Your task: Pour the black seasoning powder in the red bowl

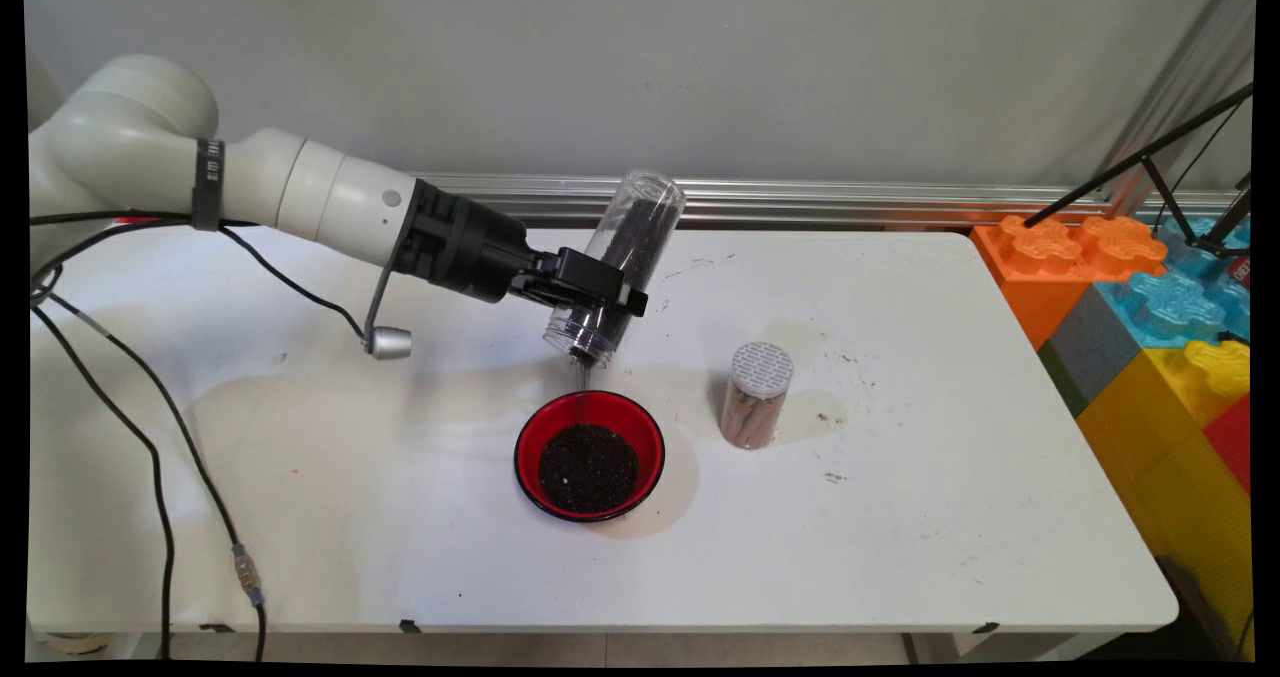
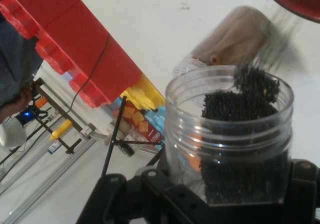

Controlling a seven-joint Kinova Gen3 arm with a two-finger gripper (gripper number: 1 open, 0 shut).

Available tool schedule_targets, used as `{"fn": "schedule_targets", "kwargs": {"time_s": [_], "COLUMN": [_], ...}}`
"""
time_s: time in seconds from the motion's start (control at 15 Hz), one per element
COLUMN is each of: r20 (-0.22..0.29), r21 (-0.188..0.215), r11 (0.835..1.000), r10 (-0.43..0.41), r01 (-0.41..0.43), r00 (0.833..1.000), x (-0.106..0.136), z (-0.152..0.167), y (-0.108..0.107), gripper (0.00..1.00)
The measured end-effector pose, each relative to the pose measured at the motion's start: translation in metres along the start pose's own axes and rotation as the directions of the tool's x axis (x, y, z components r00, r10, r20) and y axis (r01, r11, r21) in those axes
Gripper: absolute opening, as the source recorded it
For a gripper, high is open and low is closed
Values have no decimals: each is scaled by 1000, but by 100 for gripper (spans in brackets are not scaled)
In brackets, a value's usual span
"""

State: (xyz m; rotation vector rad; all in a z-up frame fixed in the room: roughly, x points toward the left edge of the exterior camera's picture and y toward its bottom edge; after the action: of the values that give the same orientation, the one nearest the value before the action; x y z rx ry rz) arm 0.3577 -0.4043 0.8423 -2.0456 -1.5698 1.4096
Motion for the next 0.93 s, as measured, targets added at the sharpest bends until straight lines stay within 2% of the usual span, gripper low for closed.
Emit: {"fn": "schedule_targets", "kwargs": {"time_s": [0.93], "r20": [2], "r21": [4], "r11": [1000], "r10": [22], "r01": [-22], "r00": [1000], "x": [4], "z": [6], "y": [0], "gripper": [0]}}
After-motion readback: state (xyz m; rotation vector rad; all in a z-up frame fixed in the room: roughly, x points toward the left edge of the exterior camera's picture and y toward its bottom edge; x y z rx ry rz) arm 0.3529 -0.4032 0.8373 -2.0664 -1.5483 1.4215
